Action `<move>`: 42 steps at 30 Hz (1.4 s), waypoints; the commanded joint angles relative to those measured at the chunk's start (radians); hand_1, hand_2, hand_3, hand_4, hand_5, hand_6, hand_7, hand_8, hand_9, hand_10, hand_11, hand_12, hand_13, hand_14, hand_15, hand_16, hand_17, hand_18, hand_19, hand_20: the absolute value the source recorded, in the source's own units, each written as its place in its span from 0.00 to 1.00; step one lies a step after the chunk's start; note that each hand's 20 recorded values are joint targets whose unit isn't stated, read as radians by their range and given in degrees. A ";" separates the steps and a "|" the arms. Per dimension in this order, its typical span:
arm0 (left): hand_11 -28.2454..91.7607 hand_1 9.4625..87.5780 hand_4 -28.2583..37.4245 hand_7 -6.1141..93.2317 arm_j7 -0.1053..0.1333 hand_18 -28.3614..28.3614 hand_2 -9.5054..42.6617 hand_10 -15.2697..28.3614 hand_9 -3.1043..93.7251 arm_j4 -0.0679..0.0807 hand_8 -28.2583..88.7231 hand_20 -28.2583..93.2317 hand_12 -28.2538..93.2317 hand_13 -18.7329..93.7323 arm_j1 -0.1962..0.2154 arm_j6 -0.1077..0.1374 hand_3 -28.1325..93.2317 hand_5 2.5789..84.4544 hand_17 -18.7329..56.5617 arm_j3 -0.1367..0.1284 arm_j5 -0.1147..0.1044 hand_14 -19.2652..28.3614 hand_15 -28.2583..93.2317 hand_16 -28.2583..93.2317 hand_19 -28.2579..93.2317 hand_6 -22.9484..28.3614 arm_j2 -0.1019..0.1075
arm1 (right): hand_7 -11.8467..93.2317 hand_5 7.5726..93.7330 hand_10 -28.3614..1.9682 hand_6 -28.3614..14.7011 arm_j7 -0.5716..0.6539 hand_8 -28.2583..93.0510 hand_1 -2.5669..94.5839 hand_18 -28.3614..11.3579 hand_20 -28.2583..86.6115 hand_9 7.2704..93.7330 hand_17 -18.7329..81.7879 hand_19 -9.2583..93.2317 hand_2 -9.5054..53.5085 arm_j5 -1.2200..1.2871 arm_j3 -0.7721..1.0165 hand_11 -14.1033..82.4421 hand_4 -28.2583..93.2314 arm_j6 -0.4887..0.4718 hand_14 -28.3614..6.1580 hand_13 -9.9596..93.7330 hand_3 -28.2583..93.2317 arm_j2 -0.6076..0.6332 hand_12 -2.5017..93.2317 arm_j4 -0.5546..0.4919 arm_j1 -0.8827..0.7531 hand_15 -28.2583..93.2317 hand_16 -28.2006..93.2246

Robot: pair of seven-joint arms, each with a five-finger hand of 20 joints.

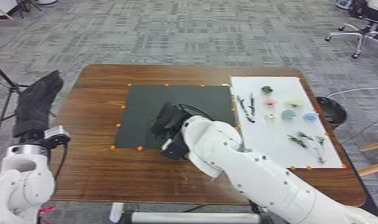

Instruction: Arrange flowers

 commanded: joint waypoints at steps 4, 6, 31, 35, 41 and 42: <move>0.34 0.12 0.00 0.17 0.002 0.63 0.50 0.62 0.43 -0.004 0.17 0.35 0.30 0.44 -0.020 -0.014 0.83 0.49 0.31 0.013 -0.007 0.65 0.30 0.23 0.25 0.48 -0.007 | 0.33 0.83 0.54 0.58 0.061 0.47 0.68 0.44 0.63 1.00 0.86 0.97 0.00 0.083 -0.028 0.32 0.23 0.093 0.78 1.00 0.61 -0.028 0.26 0.026 0.001 0.70 0.44; 0.34 0.12 0.00 0.17 0.000 0.63 0.49 0.62 0.43 -0.006 0.17 0.35 0.30 0.44 -0.017 -0.013 0.83 0.49 0.31 0.010 -0.005 0.65 0.30 0.23 0.25 0.48 -0.010 | 0.33 0.83 0.53 0.58 0.070 0.47 0.68 0.45 0.63 1.00 0.86 0.96 0.00 0.097 -0.029 0.28 0.22 0.092 0.77 1.00 0.61 -0.028 0.26 0.023 -0.005 0.69 0.44; 0.33 0.12 0.00 0.16 -0.004 0.64 0.41 0.62 0.42 -0.045 0.17 0.35 0.30 0.44 0.079 0.004 0.84 0.48 0.31 -0.018 -0.023 0.66 0.30 0.23 0.25 0.48 -0.041 | 0.27 0.66 0.49 0.52 0.027 0.26 0.49 0.38 0.62 0.80 0.79 0.94 0.04 0.240 0.014 0.25 0.18 0.081 0.71 1.00 0.70 0.004 0.13 -0.040 -0.009 0.60 0.49; 0.33 0.12 0.00 0.16 -0.006 0.64 0.39 0.62 0.42 -0.049 0.17 0.35 0.30 0.43 0.085 0.010 0.84 0.48 0.31 -0.025 -0.026 0.66 0.30 0.23 0.25 0.48 -0.043 | 0.28 0.67 0.43 0.52 -0.006 0.21 0.38 0.36 0.62 0.79 0.78 0.96 0.18 0.316 0.009 0.25 0.18 0.106 0.68 1.00 0.69 0.054 0.14 -0.112 -0.032 0.59 0.50; 0.34 0.11 0.00 0.16 -0.010 0.64 0.36 0.62 0.42 -0.058 0.18 0.35 0.31 0.43 0.101 0.001 0.84 0.48 0.30 -0.044 -0.016 0.66 0.30 0.23 0.25 0.48 -0.042 | 0.25 0.66 0.36 0.51 -0.006 0.21 0.32 0.27 0.61 0.72 0.73 0.96 0.25 0.410 0.023 0.24 0.18 0.007 0.62 0.97 0.66 0.155 0.14 -0.213 -0.097 0.57 0.51; 0.33 0.11 0.00 0.16 -0.013 0.65 0.36 0.62 0.42 -0.061 0.18 0.35 0.31 0.44 0.107 0.002 0.84 0.47 0.30 -0.049 -0.017 0.66 0.30 0.23 0.25 0.48 -0.043 | 0.24 0.66 0.36 0.51 0.005 0.21 0.32 0.26 0.61 0.71 0.72 0.96 0.25 0.424 0.032 0.24 0.18 -0.010 0.61 0.97 0.66 0.162 0.14 -0.223 -0.112 0.57 0.51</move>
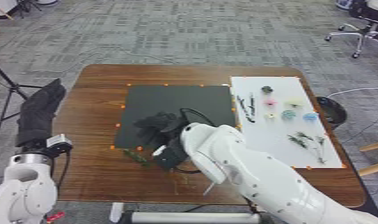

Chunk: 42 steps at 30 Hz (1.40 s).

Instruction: Arrange flowers

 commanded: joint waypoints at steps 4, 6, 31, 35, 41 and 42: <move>0.33 0.11 0.00 0.16 -0.012 0.67 0.34 0.62 0.42 -0.018 0.18 0.35 0.31 0.46 0.037 0.007 0.84 0.47 0.28 -0.033 -0.004 0.68 0.31 0.24 0.25 0.48 -0.011 | 0.21 0.65 0.34 0.49 -0.005 0.21 0.32 0.23 0.61 0.68 0.71 0.95 0.25 -0.019 0.009 0.23 0.18 -0.119 0.59 0.96 0.65 0.119 0.14 -0.103 -0.099 0.56 0.51; 0.33 0.11 0.00 0.16 -0.012 0.67 0.34 0.62 0.42 -0.017 0.18 0.35 0.31 0.46 0.034 0.001 0.84 0.47 0.27 -0.030 -0.002 0.68 0.31 0.24 0.25 0.48 -0.012 | 0.20 0.64 0.34 0.49 -0.034 0.21 0.35 0.23 0.61 0.66 0.70 0.95 0.20 -0.102 -0.001 0.23 0.19 -0.128 0.58 0.95 0.66 0.122 0.14 -0.098 -0.108 0.57 0.51; 0.34 0.11 0.00 0.17 -0.020 0.68 0.32 0.62 0.42 -0.002 0.18 0.34 0.31 0.47 0.026 -0.002 0.84 0.47 0.27 -0.026 0.001 0.71 0.34 0.23 0.26 0.47 -0.017 | 0.19 0.64 0.41 0.52 -0.079 0.20 0.29 0.22 0.62 0.66 0.67 0.95 0.27 0.185 0.045 0.23 0.18 -0.334 0.57 0.94 0.67 0.088 0.14 -0.041 -0.137 0.57 0.51; 0.34 0.11 0.00 0.17 -0.022 0.67 0.33 0.62 0.42 0.001 0.18 0.35 0.31 0.47 0.016 -0.002 0.84 0.47 0.28 -0.020 0.002 0.70 0.33 0.24 0.26 0.48 -0.014 | 0.16 0.58 0.43 0.49 -0.067 0.19 0.28 0.22 0.62 0.59 0.67 0.93 0.28 0.173 0.036 0.21 0.17 -0.417 0.56 0.93 0.67 0.060 0.12 -0.024 -0.114 0.57 0.50; 0.34 0.11 0.00 0.17 -0.018 0.67 0.33 0.62 0.43 0.004 0.18 0.35 0.31 0.47 0.002 -0.007 0.84 0.47 0.28 -0.011 0.004 0.70 0.33 0.24 0.26 0.48 -0.013 | 0.14 0.51 0.45 0.46 -0.075 0.19 0.28 0.23 0.62 0.51 0.69 0.95 0.30 0.110 0.013 0.20 0.16 -0.503 0.58 0.95 0.66 0.019 0.09 0.002 -0.070 0.58 0.49; 0.34 0.11 0.00 0.17 -0.016 0.67 0.33 0.62 0.43 0.004 0.18 0.35 0.31 0.47 0.003 -0.007 0.84 0.47 0.28 -0.010 0.003 0.70 0.33 0.25 0.26 0.48 -0.012 | 0.13 0.50 0.46 0.45 -0.082 0.19 0.27 0.23 0.62 0.49 0.69 0.95 0.30 0.090 0.010 0.19 0.16 -0.510 0.58 0.95 0.66 0.013 0.09 0.006 -0.065 0.58 0.49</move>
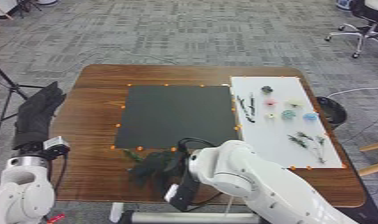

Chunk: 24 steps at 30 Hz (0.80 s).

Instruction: Arrange flowers

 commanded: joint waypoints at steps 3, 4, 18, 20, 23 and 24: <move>0.34 0.11 0.00 0.17 0.001 0.67 0.33 0.62 0.43 0.001 0.18 0.35 0.31 0.47 -0.009 -0.004 0.84 0.47 0.28 0.009 0.000 0.70 0.32 0.25 0.26 0.48 -0.005 | 0.13 0.46 0.47 0.45 -0.031 0.18 0.27 0.22 0.62 0.44 0.69 0.96 0.30 -0.142 -0.035 0.19 0.16 -0.028 0.58 0.94 0.67 -0.075 0.08 0.025 0.065 0.58 0.49; 0.34 0.11 0.00 0.17 0.002 0.67 0.33 0.62 0.43 0.005 0.18 0.35 0.31 0.47 -0.015 -0.006 0.84 0.47 0.28 0.013 -0.001 0.70 0.32 0.25 0.26 0.48 -0.005 | 0.13 0.46 0.47 0.44 -0.039 0.18 0.27 0.23 0.62 0.43 0.69 0.95 0.30 -0.158 -0.038 0.19 0.16 -0.023 0.57 0.94 0.67 -0.076 0.08 0.028 0.072 0.58 0.49; 0.34 0.11 0.00 0.17 0.008 0.67 0.33 0.62 0.42 0.007 0.18 0.35 0.31 0.47 -0.022 -0.014 0.84 0.47 0.27 0.017 -0.002 0.69 0.32 0.25 0.26 0.48 -0.011 | 0.12 0.44 0.46 0.41 -0.051 0.18 0.26 0.22 0.61 0.38 0.69 0.96 0.31 -0.286 -0.046 0.18 0.15 0.035 0.57 0.93 0.68 -0.105 0.07 0.081 0.104 0.59 0.48; 0.34 0.11 0.00 0.17 0.008 0.67 0.33 0.62 0.42 0.010 0.18 0.35 0.31 0.46 -0.028 -0.019 0.84 0.47 0.27 0.020 0.000 0.69 0.32 0.25 0.26 0.48 -0.012 | 0.12 0.43 0.46 0.41 -0.055 0.18 0.26 0.22 0.61 0.38 0.68 0.96 0.31 -0.306 -0.042 0.18 0.15 0.019 0.57 0.93 0.68 -0.114 0.07 0.095 0.108 0.59 0.48; 0.34 0.11 0.00 0.17 0.007 0.67 0.33 0.62 0.42 0.013 0.18 0.35 0.31 0.46 -0.037 -0.021 0.84 0.47 0.27 0.024 0.001 0.69 0.32 0.25 0.26 0.48 -0.012 | 0.12 0.43 0.47 0.41 -0.052 0.18 0.26 0.22 0.61 0.37 0.68 0.95 0.31 -0.326 -0.041 0.18 0.15 0.027 0.57 0.93 0.68 -0.118 0.07 0.104 0.109 0.59 0.48; 0.34 0.11 0.00 0.17 0.009 0.67 0.33 0.62 0.42 0.013 0.18 0.35 0.31 0.46 -0.036 -0.022 0.84 0.47 0.27 0.024 0.000 0.69 0.32 0.25 0.26 0.48 -0.011 | 0.12 0.43 0.47 0.41 -0.051 0.18 0.26 0.22 0.61 0.37 0.68 0.95 0.31 -0.324 -0.042 0.18 0.15 0.027 0.57 0.93 0.68 -0.120 0.07 0.106 0.112 0.59 0.48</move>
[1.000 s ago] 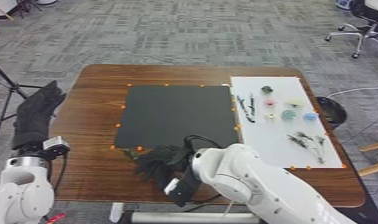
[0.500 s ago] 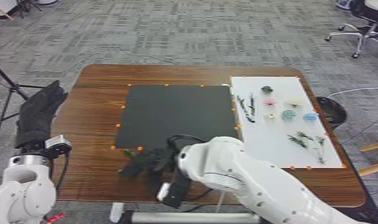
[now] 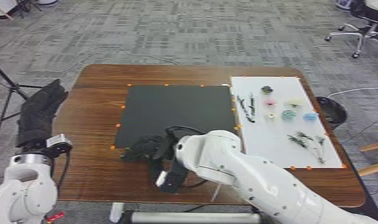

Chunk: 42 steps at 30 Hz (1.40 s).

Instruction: Arrange flowers

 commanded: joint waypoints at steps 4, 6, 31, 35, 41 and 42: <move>0.34 0.11 0.00 0.17 0.007 0.67 0.33 0.62 0.42 0.010 0.18 0.35 0.31 0.46 -0.019 -0.020 0.84 0.47 0.27 0.013 -0.001 0.69 0.32 0.25 0.26 0.48 -0.011 | 0.12 0.43 0.47 0.40 -0.015 0.18 0.25 0.22 0.61 0.35 0.68 0.95 0.31 -0.073 0.002 0.18 0.15 0.024 0.57 0.93 0.69 -0.039 0.06 0.039 0.029 0.59 0.48; 0.34 0.11 0.00 0.17 0.006 0.67 0.32 0.62 0.42 0.012 0.18 0.35 0.31 0.46 -0.021 -0.026 0.84 0.46 0.27 0.016 0.000 0.69 0.32 0.25 0.26 0.48 -0.011 | 0.12 0.43 0.47 0.40 -0.018 0.18 0.25 0.22 0.61 0.35 0.68 0.95 0.31 -0.077 0.004 0.18 0.15 0.037 0.57 0.92 0.69 -0.044 0.06 0.043 0.036 0.59 0.48; 0.34 0.12 0.00 0.17 -0.031 0.68 0.32 0.62 0.43 0.075 0.18 0.35 0.31 0.47 -0.002 0.004 0.83 0.47 0.28 -0.025 0.024 0.69 0.32 0.25 0.26 0.48 -0.031 | 0.13 0.46 0.47 0.43 -0.041 0.18 0.25 0.21 0.60 0.39 0.68 0.96 0.31 0.050 0.010 0.19 0.15 0.033 0.57 0.94 0.68 -0.025 0.07 0.002 0.029 0.59 0.47; 0.34 0.11 0.00 0.17 -0.031 0.68 0.33 0.62 0.43 0.082 0.18 0.35 0.31 0.47 -0.005 0.005 0.83 0.48 0.28 -0.016 0.021 0.69 0.32 0.25 0.26 0.48 -0.033 | 0.13 0.47 0.48 0.44 -0.030 0.18 0.25 0.21 0.60 0.39 0.68 0.96 0.31 0.062 0.017 0.19 0.15 0.006 0.57 0.94 0.68 -0.045 0.07 0.020 0.019 0.59 0.47; 0.34 0.11 0.00 0.17 -0.028 0.68 0.34 0.63 0.43 0.090 0.18 0.35 0.31 0.47 -0.027 -0.008 0.83 0.48 0.28 0.000 0.018 0.69 0.32 0.25 0.26 0.48 -0.035 | 0.13 0.47 0.48 0.44 -0.019 0.18 0.26 0.21 0.60 0.40 0.68 0.96 0.31 0.062 0.016 0.19 0.15 -0.017 0.57 0.94 0.68 -0.065 0.08 0.052 0.021 0.59 0.47; 0.34 0.11 0.00 0.17 -0.027 0.68 0.34 0.63 0.43 0.089 0.18 0.35 0.31 0.47 -0.028 -0.010 0.83 0.48 0.28 0.001 0.018 0.69 0.32 0.25 0.26 0.48 -0.036 | 0.13 0.47 0.48 0.44 -0.018 0.18 0.26 0.21 0.60 0.40 0.68 0.96 0.31 0.059 0.017 0.19 0.15 -0.021 0.57 0.94 0.68 -0.066 0.07 0.057 0.022 0.59 0.47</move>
